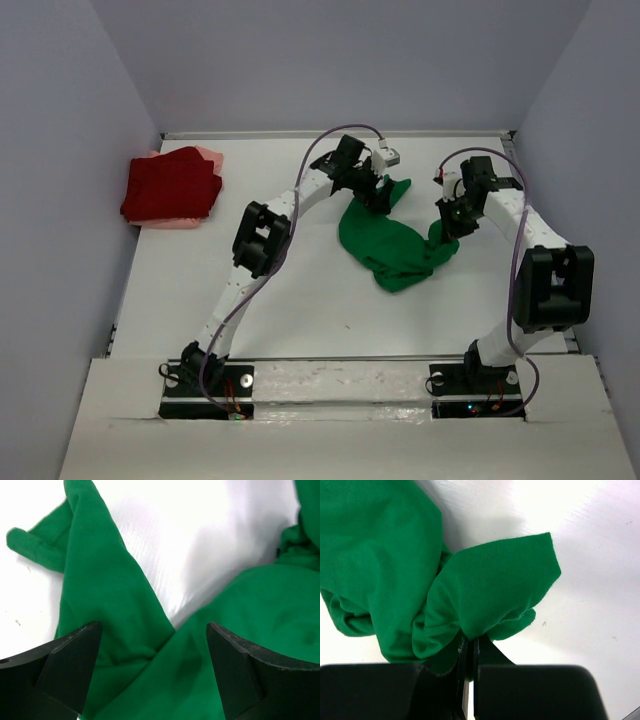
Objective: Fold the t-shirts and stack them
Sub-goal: Flatten the tshirt out
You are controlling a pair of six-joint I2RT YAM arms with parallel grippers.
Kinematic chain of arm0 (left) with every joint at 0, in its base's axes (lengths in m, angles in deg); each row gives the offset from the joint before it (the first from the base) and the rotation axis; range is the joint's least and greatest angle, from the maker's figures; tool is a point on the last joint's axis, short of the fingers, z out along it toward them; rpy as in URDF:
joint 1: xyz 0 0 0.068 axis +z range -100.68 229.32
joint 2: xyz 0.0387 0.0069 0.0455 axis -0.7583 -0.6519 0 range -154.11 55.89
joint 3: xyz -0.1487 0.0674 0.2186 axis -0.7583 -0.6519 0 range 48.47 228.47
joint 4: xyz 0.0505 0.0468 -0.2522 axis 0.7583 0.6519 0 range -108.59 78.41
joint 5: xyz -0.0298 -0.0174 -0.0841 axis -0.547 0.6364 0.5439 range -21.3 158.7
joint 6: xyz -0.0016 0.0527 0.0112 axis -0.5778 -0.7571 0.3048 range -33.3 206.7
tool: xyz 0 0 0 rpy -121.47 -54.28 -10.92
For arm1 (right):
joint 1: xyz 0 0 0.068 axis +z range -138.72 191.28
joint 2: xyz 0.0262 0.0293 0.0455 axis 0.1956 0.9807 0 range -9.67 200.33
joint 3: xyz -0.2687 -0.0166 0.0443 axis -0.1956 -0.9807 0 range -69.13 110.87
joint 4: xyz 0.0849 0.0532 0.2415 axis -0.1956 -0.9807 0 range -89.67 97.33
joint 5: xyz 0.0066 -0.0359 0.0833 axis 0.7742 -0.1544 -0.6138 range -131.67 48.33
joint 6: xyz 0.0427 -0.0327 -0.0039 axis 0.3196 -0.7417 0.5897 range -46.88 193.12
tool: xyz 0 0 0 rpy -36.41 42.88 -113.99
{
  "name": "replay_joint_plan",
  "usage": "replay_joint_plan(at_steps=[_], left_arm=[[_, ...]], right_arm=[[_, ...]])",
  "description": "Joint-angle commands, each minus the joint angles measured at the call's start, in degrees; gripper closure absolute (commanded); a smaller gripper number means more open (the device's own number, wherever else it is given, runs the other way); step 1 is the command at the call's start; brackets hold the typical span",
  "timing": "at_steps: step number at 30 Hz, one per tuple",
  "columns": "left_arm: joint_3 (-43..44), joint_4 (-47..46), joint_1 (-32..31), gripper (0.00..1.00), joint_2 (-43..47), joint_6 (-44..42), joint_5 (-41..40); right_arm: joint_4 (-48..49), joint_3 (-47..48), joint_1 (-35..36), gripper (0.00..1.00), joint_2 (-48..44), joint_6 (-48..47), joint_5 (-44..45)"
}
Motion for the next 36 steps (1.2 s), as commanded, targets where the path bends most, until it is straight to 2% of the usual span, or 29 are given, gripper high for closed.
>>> replay_joint_plan(at_steps=[1,6,13,18,20,26,30,32,35,36], left_arm=[[-1.57,-7.54,-0.76,0.08,3.25,1.33,-9.98],[0.7,-10.29,-1.03,0.12,2.38,2.13,-16.85],[1.59,-14.15,-1.99,0.18,0.54,2.4,-31.87],[2.72,-14.07,-3.57,0.18,-1.84,1.35,-28.38],[6.67,-11.0,-4.27,0.16,-3.85,0.11,-27.59],[6.24,-11.0,-4.89,0.14,-3.77,1.34,-20.75],[6.16,-9.85,-5.42,0.12,-3.86,1.25,-19.5],[6.16,-9.5,-5.77,0.21,-4.13,1.08,-19.93],[8.08,-7.22,-7.26,0.42,-5.09,-0.76,-21.69],[8.26,-6.87,-8.05,0.44,-5.18,-1.29,-22.39]], right_arm=[[0.11,-0.79,0.0,1.0,-4.45,-0.09,-1.58],[0.02,-1.15,0.0,1.0,-4.81,-0.27,-2.11],[-0.25,-1.32,0.0,1.0,-4.37,-0.36,-3.61],[-0.95,-0.71,0.0,1.0,-3.93,-0.62,-4.05],[-1.04,-0.53,0.0,1.0,-3.58,-0.71,-4.22],[-1.21,-0.79,0.0,1.0,-2.79,-0.97,-4.22],[-1.13,-1.15,0.0,1.0,-2.61,-1.15,-4.57],[-1.13,-1.15,0.0,1.0,-2.53,-1.15,-4.84],[-1.21,-0.97,0.0,1.0,-2.53,-1.06,-4.93],[-1.3,-0.88,0.0,1.0,-2.53,-1.15,-4.93]])
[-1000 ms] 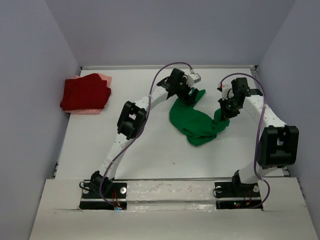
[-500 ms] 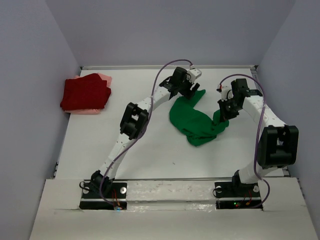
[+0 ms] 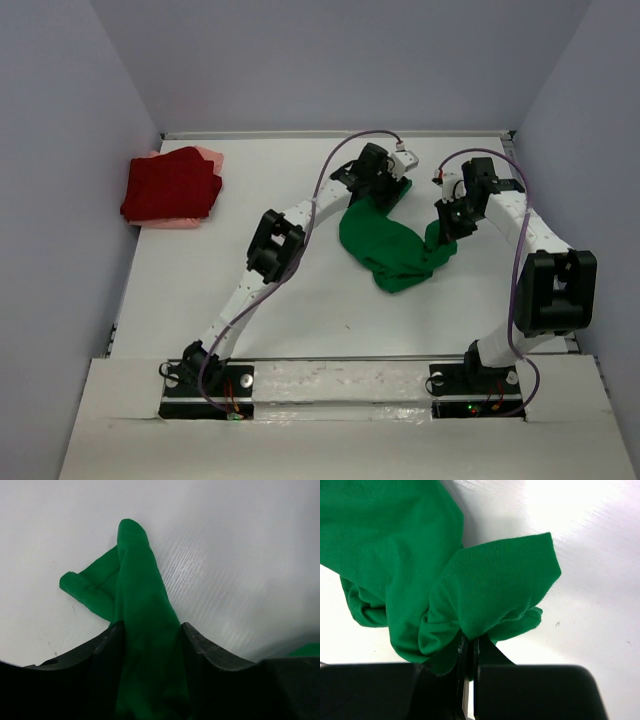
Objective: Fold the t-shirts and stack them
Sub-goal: Flatten the tshirt out
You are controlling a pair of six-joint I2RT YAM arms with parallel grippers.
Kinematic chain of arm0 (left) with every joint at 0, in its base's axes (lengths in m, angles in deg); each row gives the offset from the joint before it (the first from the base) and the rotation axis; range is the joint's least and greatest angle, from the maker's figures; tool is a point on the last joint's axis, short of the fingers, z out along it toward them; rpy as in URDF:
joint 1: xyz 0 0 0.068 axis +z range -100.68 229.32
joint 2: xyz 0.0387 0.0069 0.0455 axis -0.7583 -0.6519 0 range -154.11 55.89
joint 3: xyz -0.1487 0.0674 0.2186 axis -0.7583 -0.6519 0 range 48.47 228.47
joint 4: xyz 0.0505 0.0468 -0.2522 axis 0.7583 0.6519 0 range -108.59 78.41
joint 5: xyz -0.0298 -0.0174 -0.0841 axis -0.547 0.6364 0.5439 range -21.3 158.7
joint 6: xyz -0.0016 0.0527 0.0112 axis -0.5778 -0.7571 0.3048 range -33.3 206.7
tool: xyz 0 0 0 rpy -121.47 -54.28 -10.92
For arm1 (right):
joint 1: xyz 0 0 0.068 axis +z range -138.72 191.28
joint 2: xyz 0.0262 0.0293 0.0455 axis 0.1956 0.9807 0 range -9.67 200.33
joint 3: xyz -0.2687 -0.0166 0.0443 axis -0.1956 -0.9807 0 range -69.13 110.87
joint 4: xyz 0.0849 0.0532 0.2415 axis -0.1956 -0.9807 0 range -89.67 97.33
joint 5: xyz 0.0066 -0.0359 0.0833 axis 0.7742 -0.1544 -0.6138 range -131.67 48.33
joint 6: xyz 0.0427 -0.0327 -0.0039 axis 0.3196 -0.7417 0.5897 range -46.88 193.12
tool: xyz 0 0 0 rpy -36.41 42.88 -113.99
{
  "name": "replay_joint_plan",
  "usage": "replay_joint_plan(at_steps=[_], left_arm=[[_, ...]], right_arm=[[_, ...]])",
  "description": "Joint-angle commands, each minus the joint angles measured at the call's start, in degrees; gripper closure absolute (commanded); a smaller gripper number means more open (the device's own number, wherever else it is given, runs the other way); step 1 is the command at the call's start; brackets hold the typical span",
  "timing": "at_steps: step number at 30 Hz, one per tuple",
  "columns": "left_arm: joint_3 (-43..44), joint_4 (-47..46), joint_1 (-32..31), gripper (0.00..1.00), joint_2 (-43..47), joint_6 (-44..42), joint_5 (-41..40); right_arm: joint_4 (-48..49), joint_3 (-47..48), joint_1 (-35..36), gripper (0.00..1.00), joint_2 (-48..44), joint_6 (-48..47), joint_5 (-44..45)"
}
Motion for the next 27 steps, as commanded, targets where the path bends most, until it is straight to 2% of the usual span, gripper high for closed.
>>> replay_joint_plan(at_steps=[1,3,4,5,6,10,15,20,23,27], left_arm=[[3.35,1.81,-2.18,0.49,-0.68,-2.62,-2.37],[3.44,2.08,-2.88,0.69,-0.86,-3.16,-4.57],[3.44,2.17,-3.4,0.74,-0.94,-3.25,-5.8],[3.61,2.43,-3.58,0.92,-1.21,-3.25,-8.43],[3.79,2.52,-3.76,0.98,-1.38,-3.25,-9.58],[3.18,2.0,-4.2,1.0,-0.86,-3.42,-13.62],[-1.56,-2.13,-4.2,1.0,5.27,-5.26,-19.25],[-1.57,-4.16,-3.94,1.0,11.35,-11.06,-31.72],[-1.75,-4.42,-2.36,1.0,14.6,-13.44,-37.97],[-3.24,-0.92,2.82,1.0,19.18,-9.93,-37.99]], right_arm=[[-0.95,0.6,-0.02,1.0,0.05,-0.69,-1.06],[-1.04,0.52,-0.02,1.0,-0.3,-0.78,-1.06],[-1.04,0.43,-0.02,1.0,-0.65,-0.86,-1.15],[-1.13,0.43,-0.02,1.0,-0.91,-0.86,-1.06],[-1.22,0.43,-0.02,1.0,-1.0,-0.86,-0.97],[-1.22,0.25,-0.02,1.0,-0.74,-0.86,-1.23],[-1.04,0.6,-0.02,1.0,-0.03,-0.95,-0.89],[-0.6,1.66,-0.02,1.0,-1.44,-0.51,1.57],[-0.78,2.27,-0.02,1.0,-1.88,0.19,5.96],[1.06,2.89,-0.02,1.0,-1.44,0.8,10.62]])
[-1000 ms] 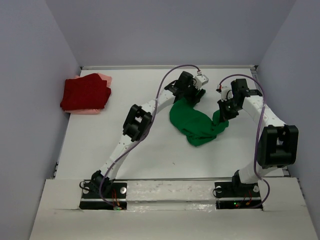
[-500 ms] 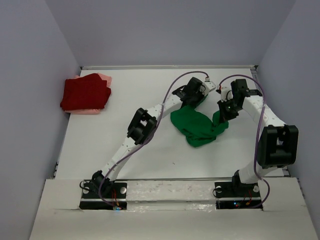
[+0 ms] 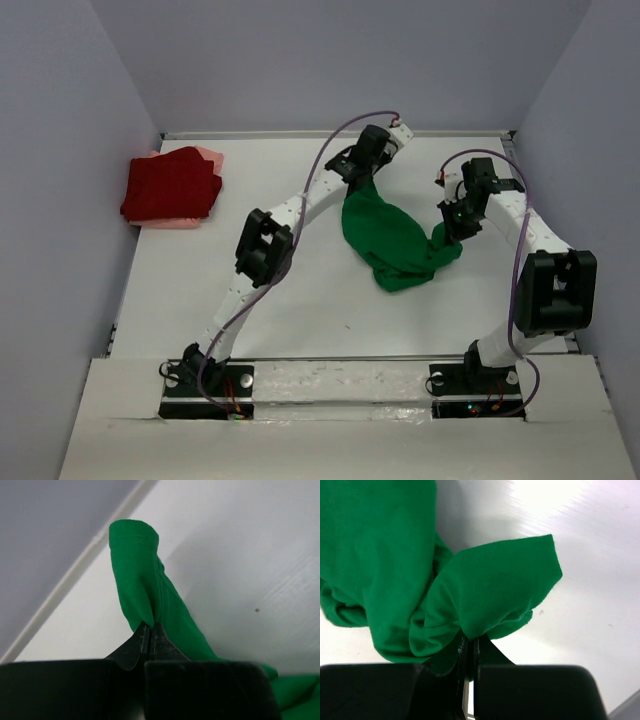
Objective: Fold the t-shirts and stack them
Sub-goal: Flatten the tshirt out
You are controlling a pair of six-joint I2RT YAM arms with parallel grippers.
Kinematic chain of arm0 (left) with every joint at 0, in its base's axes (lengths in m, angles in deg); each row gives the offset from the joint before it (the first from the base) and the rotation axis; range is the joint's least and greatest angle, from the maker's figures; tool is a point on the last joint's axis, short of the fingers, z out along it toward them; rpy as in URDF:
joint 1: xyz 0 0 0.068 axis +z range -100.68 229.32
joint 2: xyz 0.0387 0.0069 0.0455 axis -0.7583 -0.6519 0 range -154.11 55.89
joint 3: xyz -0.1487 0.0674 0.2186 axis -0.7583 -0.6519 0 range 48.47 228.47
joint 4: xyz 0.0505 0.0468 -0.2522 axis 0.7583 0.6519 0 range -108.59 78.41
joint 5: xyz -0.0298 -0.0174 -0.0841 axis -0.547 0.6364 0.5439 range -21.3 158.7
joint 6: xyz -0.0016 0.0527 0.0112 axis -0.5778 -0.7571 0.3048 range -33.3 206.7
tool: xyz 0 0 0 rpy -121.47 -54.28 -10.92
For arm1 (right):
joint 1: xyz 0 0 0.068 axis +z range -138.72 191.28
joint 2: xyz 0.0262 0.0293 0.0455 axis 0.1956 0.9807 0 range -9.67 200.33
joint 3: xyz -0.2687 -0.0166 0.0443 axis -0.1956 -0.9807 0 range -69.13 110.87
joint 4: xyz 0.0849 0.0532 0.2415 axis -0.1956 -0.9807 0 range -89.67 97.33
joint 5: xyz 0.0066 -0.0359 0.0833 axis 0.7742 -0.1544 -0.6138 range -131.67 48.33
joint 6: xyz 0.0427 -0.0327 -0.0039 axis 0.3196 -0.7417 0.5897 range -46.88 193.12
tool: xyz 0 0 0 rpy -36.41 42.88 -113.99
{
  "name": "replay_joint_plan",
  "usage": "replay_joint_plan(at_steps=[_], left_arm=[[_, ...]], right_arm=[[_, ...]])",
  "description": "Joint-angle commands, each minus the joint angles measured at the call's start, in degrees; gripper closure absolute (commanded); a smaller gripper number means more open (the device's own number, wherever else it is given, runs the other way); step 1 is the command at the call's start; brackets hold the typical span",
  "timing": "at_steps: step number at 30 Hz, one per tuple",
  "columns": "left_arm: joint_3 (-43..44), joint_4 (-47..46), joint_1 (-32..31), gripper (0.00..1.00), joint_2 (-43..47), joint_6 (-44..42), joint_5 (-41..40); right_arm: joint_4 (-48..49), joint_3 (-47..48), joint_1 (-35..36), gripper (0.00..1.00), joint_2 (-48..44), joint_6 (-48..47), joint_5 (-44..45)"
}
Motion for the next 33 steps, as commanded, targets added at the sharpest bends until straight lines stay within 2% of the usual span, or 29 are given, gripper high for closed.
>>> replay_joint_plan(at_steps=[1,3,8,10,13,15,16,19,24,27,31,33], left_arm=[[-0.21,2.23,7.26,1.0,11.84,1.48,-5.61],[-2.04,5.23,9.81,1.0,14.38,4.64,-4.13],[-18.54,4.63,16.66,1.0,25.35,4.39,-4.12],[-18.75,7.77,19.48,1.0,26.86,5.26,-3.16],[-16.73,14.53,26.33,1.0,27.22,8.33,2.71],[-16.46,16.75,30.11,1.0,28.89,9.13,5.36],[-17.34,17.11,31.0,1.0,30.02,9.22,8.59],[-22.52,15.36,32.76,1.0,35.65,8.79,9.16],[-24.81,15.09,34.78,1.0,42.51,8.87,11.7],[-25.08,14.91,36.19,1.0,45.85,8.87,16.79],[-25.78,16.41,36.46,1.0,49.71,7.99,18.12],[-29.27,15.97,36.55,1.0,52.96,7.73,18.12]], right_arm=[[3.12,3.19,-0.02,1.0,-0.4,1.11,7.04],[4.0,5.47,-0.02,1.0,0.92,1.29,10.21],[7.6,14.86,-0.02,1.0,5.57,1.2,13.2],[7.78,18.82,-0.02,1.0,7.6,1.2,13.12],[7.7,26.8,-0.02,1.0,10.68,1.2,11.89],[7.61,30.08,-0.02,1.0,11.39,1.2,8.47],[6.74,33.14,-0.02,1.0,11.56,1.29,7.24],[5.85,36.23,-0.02,1.0,10.26,1.38,3.98],[8.48,35.1,-0.02,1.0,4.98,-0.2,-0.07],[9.02,35.45,-0.02,1.0,1.9,-1.08,-0.86],[7.88,36.42,-0.02,1.0,-1.26,-1.61,-1.21],[6.3,36.68,-0.02,1.0,-2.4,-1.87,-2.08]])
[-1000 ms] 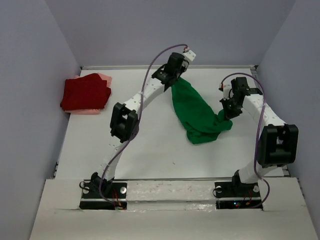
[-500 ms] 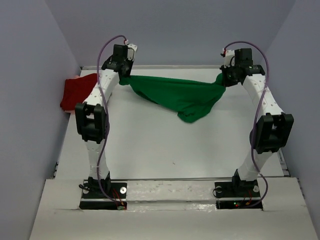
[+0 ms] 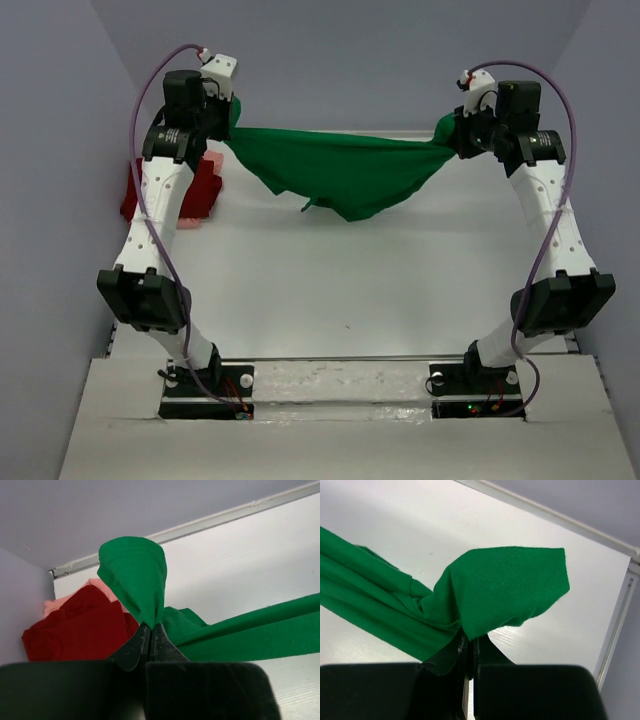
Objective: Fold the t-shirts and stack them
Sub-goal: Flatten the tshirt out
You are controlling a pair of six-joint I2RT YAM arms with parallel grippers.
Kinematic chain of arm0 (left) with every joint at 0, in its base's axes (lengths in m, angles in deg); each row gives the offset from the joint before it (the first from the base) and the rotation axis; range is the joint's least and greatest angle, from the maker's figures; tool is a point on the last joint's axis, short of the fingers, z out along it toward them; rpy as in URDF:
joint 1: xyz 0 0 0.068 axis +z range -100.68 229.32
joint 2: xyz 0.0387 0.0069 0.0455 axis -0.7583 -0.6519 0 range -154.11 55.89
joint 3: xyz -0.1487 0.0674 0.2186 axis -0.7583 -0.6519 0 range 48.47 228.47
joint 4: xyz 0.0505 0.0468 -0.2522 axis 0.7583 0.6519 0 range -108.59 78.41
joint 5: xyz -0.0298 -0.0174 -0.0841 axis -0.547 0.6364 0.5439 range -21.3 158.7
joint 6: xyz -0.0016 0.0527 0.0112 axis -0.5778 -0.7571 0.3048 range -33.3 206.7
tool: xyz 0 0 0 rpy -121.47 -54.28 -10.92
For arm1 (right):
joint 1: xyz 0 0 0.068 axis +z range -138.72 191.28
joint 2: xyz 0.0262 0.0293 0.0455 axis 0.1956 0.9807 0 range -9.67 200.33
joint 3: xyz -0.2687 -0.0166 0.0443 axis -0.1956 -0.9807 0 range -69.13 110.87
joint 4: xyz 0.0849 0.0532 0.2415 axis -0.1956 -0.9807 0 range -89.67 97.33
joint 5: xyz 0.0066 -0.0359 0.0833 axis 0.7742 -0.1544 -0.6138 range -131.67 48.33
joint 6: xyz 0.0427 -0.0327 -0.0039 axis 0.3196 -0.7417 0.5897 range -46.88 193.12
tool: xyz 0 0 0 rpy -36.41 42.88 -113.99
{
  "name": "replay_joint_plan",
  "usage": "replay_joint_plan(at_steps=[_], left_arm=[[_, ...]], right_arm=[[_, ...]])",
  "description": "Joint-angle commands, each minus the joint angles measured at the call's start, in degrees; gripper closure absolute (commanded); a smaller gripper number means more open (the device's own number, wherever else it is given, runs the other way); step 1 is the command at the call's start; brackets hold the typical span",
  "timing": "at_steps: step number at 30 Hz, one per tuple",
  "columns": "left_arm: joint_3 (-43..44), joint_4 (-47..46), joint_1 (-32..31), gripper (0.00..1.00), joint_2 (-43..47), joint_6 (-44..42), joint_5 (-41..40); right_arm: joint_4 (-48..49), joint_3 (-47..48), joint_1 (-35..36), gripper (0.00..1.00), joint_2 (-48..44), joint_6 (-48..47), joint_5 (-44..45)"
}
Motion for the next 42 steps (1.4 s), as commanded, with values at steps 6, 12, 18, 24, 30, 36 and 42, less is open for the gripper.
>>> replay_joint_plan(at_steps=[6,12,18,24,30,36,42], left_arm=[[-16.75,-4.36,2.04,1.0,17.31,-2.42,-0.22],[-24.41,-6.55,4.76,1.0,26.37,-2.59,1.45],[-28.11,-6.38,5.73,1.0,28.04,-2.42,4.61],[-28.46,-5.24,5.73,1.0,26.99,-2.68,5.84],[-27.76,-5.59,5.82,1.0,24.27,-2.42,5.67],[-17.86,-4.03,5.73,1.0,13.39,0.92,6.88],[1.03,1.26,5.29,1.0,2.04,1.45,11.89]], right_arm=[[-1.17,-2.09,-0.99,1.0,-11.2,-1.7,0.66],[-0.65,-4.73,-0.99,1.0,-17.1,-0.82,1.46],[-0.29,-5.17,-0.99,1.0,-14.55,-1.26,1.9],[1.02,-6.84,-0.99,1.0,-12.97,-1.52,1.37],[2.34,-7.1,-0.99,1.0,-10.43,-1.96,1.72],[4.02,-3.34,-0.99,1.0,-6.21,-1.09,0.14],[3.23,1.15,-0.99,1.0,-2.95,-0.47,-1.35]])
